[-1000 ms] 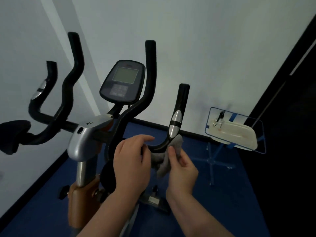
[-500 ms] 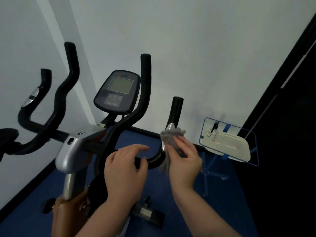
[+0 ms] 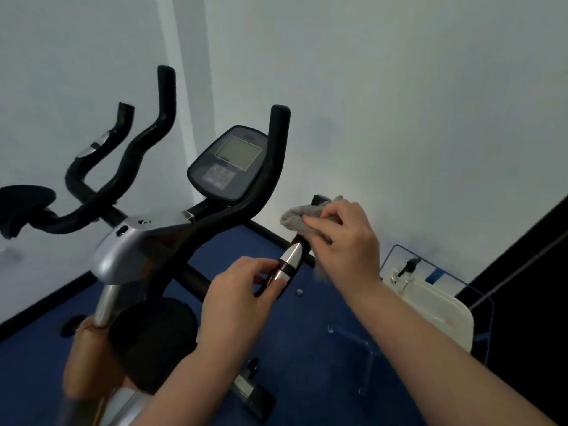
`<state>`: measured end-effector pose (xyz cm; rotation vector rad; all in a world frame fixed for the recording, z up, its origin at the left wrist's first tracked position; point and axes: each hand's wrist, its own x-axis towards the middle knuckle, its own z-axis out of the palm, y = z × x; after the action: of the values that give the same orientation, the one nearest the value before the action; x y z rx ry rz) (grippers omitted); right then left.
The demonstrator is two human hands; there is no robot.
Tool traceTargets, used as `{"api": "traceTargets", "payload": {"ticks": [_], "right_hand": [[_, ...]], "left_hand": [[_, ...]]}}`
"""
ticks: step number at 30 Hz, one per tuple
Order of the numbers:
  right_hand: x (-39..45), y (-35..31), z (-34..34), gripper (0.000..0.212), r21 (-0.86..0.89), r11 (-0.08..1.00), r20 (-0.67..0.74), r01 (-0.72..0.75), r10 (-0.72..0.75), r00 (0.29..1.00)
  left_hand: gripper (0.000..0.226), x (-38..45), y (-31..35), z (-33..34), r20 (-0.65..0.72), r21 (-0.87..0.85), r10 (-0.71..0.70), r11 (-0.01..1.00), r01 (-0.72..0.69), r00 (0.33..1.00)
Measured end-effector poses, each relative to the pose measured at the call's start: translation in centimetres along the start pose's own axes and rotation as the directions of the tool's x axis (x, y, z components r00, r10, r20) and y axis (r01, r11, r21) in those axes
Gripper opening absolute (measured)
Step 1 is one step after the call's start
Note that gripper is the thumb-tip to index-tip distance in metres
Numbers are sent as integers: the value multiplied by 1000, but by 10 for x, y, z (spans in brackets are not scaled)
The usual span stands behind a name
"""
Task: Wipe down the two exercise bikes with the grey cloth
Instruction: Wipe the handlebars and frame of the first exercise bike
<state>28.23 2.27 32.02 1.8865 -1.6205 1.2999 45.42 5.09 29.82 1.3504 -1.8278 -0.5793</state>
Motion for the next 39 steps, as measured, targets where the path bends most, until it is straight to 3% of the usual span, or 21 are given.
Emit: {"api": "traceTargets", "payload": {"ticks": [2, 4, 10, 14, 19, 23, 25, 29, 34, 39], "right_hand": [[17, 17, -9, 5, -106, 978, -57, 182, -188, 980], [27, 21, -11, 7, -88, 982, -88, 168, -175, 981], [0, 7, -6, 11, 17, 968, 206, 251, -249, 946], [32, 23, -16, 11, -95, 910, 218, 403, -376, 900], [21, 13, -14, 11, -43, 976, 215, 215, -201, 956], [-14, -6, -6, 15, 186, 981, 326, -53, -11, 945], [-10, -11, -5, 14, 202, 979, 378, 6, -84, 922], [11, -5, -10, 14, 41, 984, 405, 176, -178, 897], [-17, -13, -15, 11, 56, 996, 337, 67, -82, 938], [-40, -33, -9, 11, 154, 977, 376, 147, -196, 906]], "left_hand": [[17, -2, 0, 4, -35, -16, -32, 999, 32, 999], [18, -5, 1, 8, -79, -25, -50, 999, 48, 996], [21, -16, 0, 18, -188, -37, -81, 996, 75, 979], [19, -18, 0, 23, -239, -47, -91, 996, 81, 967], [21, -24, 2, 31, -299, 24, -89, 995, 101, 950], [21, -26, 4, 35, -326, 27, -77, 996, 90, 942], [19, -25, 5, 35, -333, 15, -82, 996, 92, 940], [20, -24, 6, 31, -287, -26, -100, 995, 97, 953], [24, -32, -1, 5, -274, 21, -42, 999, 49, 961], [21, -36, -5, -28, -320, 247, 91, 969, -9, 943]]}}
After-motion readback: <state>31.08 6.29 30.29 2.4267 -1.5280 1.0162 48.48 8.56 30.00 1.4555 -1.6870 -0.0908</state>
